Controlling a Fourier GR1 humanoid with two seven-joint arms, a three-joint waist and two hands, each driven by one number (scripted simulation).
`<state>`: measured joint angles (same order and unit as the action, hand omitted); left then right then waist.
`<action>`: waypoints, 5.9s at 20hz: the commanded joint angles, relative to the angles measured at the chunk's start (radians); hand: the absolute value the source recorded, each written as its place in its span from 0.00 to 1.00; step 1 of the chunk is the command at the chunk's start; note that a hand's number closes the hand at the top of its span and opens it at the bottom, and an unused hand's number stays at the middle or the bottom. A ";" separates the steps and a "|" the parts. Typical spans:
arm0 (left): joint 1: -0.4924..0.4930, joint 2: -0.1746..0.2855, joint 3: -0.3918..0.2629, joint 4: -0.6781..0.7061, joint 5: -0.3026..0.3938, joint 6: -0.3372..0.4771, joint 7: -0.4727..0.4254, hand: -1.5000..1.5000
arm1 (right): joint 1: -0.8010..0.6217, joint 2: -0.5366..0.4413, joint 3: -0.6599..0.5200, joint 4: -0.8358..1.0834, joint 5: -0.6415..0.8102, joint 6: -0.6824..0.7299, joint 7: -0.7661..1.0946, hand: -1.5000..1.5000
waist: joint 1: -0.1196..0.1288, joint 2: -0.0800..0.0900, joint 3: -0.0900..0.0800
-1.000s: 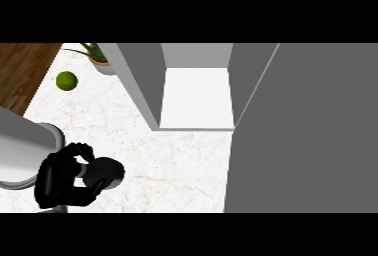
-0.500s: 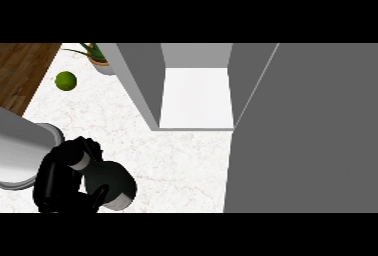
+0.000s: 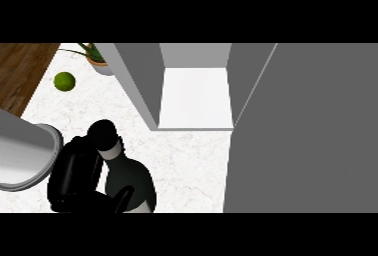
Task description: Pick up the wine, place it into the cabinet and close the cabinet
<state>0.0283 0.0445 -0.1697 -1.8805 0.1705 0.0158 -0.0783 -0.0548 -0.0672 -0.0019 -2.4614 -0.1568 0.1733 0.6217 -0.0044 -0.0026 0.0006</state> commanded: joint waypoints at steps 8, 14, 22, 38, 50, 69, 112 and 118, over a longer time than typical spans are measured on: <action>-0.293 -0.044 -0.194 0.028 -0.047 0.311 0.173 1.00 | -0.003 0.016 0.013 -0.108 -0.068 -0.035 0.065 0.00 | -0.007 0.002 0.000; -0.405 -0.044 -0.359 0.067 -0.097 0.564 0.209 1.00 | 0.034 0.012 0.013 -0.112 -0.083 0.002 0.039 0.00 | -0.010 0.000 0.000; -0.577 -0.044 -0.311 0.256 -0.035 0.644 0.175 1.00 | 0.074 0.003 -0.017 -0.104 -0.104 0.025 0.007 0.00 | -0.012 0.003 0.000; -0.645 -0.044 -0.375 0.438 0.133 0.787 -0.016 1.00 | 0.027 -0.008 0.001 -0.135 -0.112 0.002 0.073 0.00 | -0.016 0.002 -0.001; -0.579 -0.044 -0.298 0.671 0.113 0.641 -0.220 1.00 | 0.043 -0.004 -0.026 -0.095 -0.113 0.028 -0.005 0.00 | -0.010 0.003 0.000; -0.675 -0.044 -0.172 0.878 0.211 0.593 -0.353 1.00 | 0.024 0.001 -0.012 -0.128 -0.095 0.000 0.054 0.00 | -0.012 0.003 -0.001; -1.104 -0.045 0.218 1.622 0.377 0.419 -0.638 1.00 | 0.026 0.031 0.040 -0.050 -0.084 0.041 -0.003 0.00 | -0.062 0.019 -0.001; -1.137 -0.045 0.224 1.665 0.359 0.415 -0.648 1.00 | 0.032 0.030 0.053 -0.074 -0.085 0.033 0.019 0.00 | -0.047 0.016 -0.001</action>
<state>-1.1142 -0.0011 0.0240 -0.2526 0.5197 0.4400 -0.7065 -0.0720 -0.0354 0.0337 -2.4179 -0.1880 0.2052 0.5908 -0.0554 0.0076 0.0037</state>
